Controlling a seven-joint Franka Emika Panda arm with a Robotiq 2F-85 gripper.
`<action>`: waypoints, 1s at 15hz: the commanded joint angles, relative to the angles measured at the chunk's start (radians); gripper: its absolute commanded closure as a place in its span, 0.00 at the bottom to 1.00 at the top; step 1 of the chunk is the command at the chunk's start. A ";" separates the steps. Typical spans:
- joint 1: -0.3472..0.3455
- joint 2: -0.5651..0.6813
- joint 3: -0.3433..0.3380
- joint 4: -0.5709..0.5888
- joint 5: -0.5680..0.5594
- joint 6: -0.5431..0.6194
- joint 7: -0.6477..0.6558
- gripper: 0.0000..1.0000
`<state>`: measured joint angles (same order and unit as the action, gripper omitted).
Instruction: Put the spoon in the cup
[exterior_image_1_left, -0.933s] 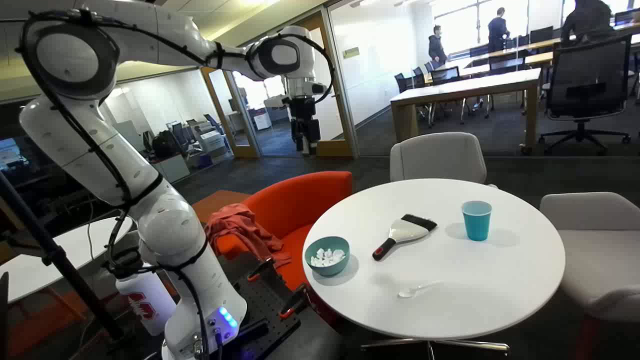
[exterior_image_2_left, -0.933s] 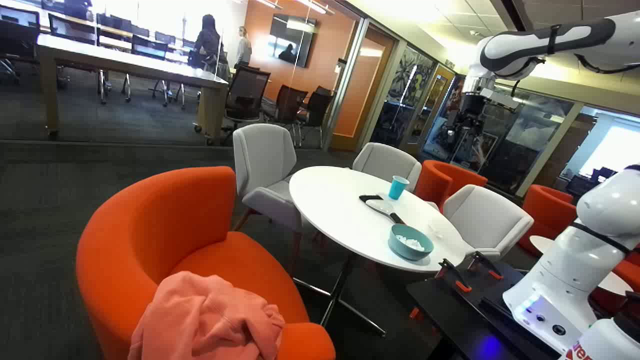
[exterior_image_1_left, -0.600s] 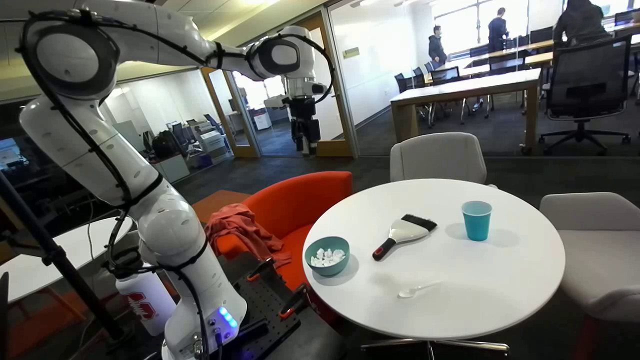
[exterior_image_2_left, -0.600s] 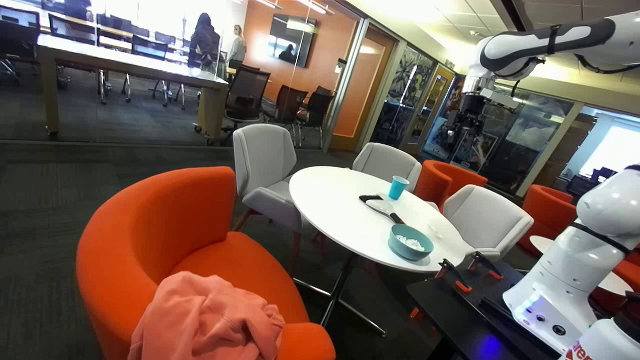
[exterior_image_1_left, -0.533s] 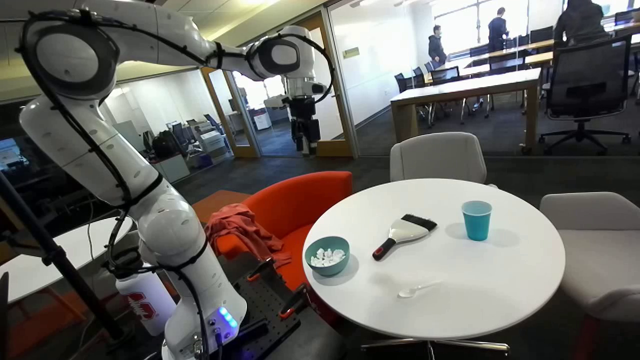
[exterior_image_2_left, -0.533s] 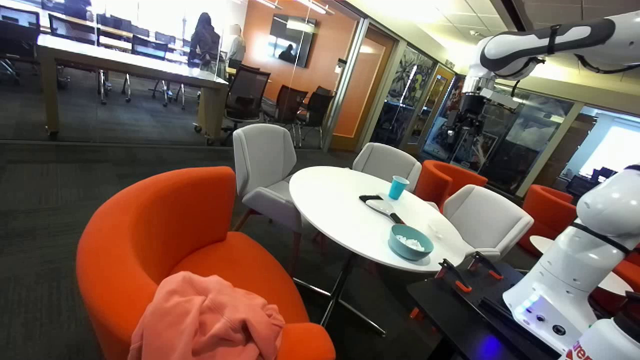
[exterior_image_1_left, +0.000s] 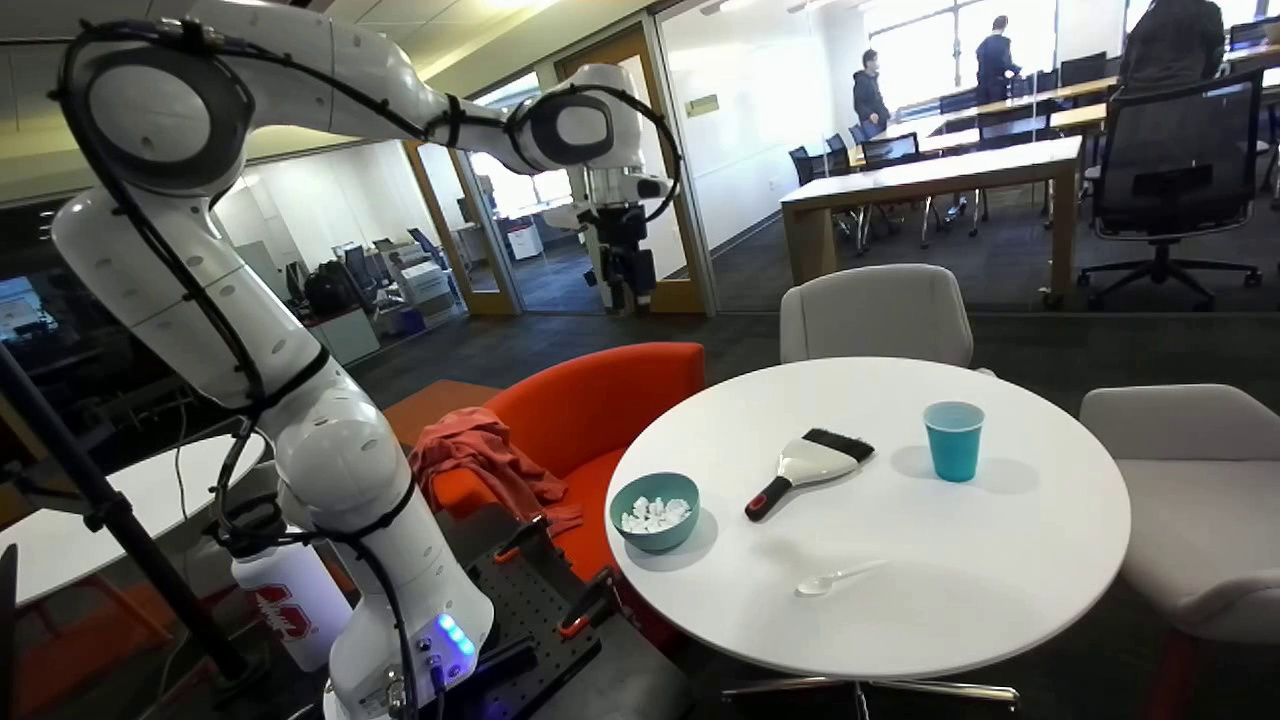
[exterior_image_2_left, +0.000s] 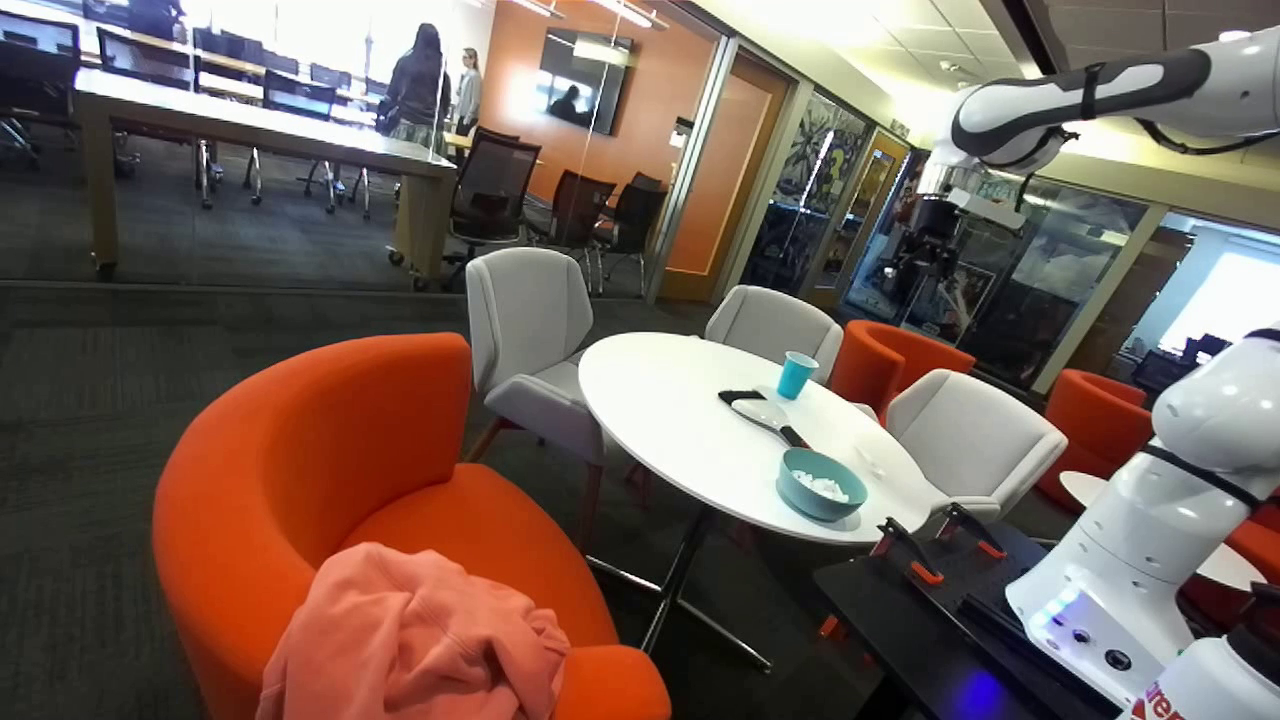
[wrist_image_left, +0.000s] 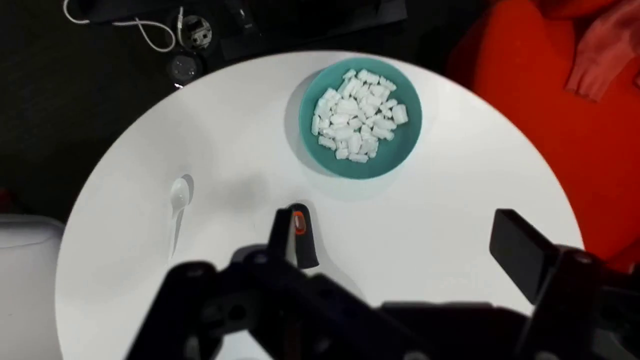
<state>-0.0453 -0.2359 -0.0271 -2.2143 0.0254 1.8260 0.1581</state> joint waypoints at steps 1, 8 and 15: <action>-0.038 0.100 -0.020 -0.044 0.007 0.226 0.118 0.00; -0.078 0.475 -0.107 0.000 -0.043 0.552 0.331 0.00; -0.027 0.729 -0.303 0.057 -0.115 0.724 0.531 0.00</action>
<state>-0.1143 0.4163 -0.2531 -2.2174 -0.0586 2.5303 0.5719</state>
